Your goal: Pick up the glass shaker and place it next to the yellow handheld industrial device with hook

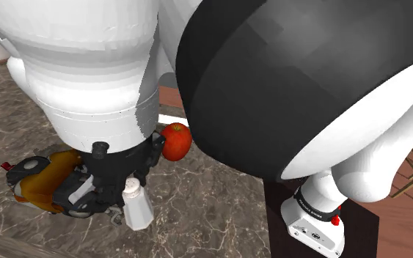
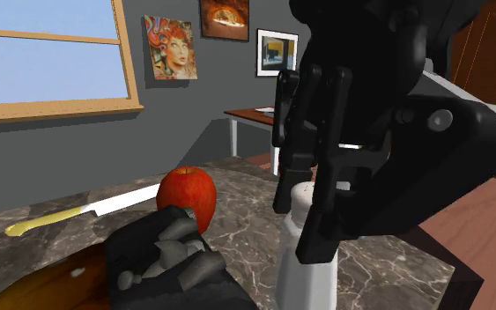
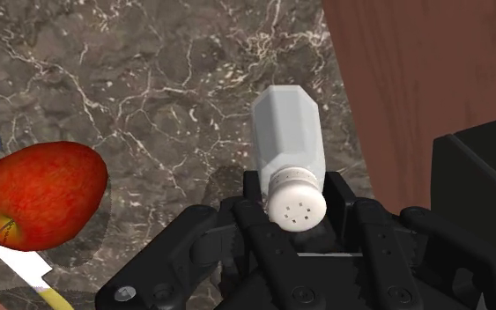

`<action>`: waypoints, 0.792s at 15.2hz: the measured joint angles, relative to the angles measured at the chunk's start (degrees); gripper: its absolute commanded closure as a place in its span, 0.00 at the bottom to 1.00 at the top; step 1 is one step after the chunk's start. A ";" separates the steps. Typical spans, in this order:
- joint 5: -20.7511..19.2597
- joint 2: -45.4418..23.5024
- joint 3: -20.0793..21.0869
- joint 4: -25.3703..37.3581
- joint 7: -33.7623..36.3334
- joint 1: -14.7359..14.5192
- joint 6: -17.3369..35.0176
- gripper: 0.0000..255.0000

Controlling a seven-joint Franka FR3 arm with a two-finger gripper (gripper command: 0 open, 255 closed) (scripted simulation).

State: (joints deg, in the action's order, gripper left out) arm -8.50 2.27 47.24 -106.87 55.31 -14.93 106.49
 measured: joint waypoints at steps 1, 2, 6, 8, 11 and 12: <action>-0.24 -0.26 0.07 -0.62 0.29 -0.03 0.76 1.00; -0.24 -0.23 0.10 -1.37 0.46 -0.07 1.48 1.00; -1.01 -1.00 0.34 -3.73 1.52 -0.21 4.24 1.00; -1.21 -1.12 0.31 -5.27 1.78 -0.18 5.82 1.00; -1.92 -1.79 0.40 -6.84 2.51 -0.23 7.77 1.00; -2.23 -2.10 0.42 -7.43 2.81 -0.24 8.52 1.00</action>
State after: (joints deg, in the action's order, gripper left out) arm -10.73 0.17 47.66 -114.30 58.12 -15.17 115.01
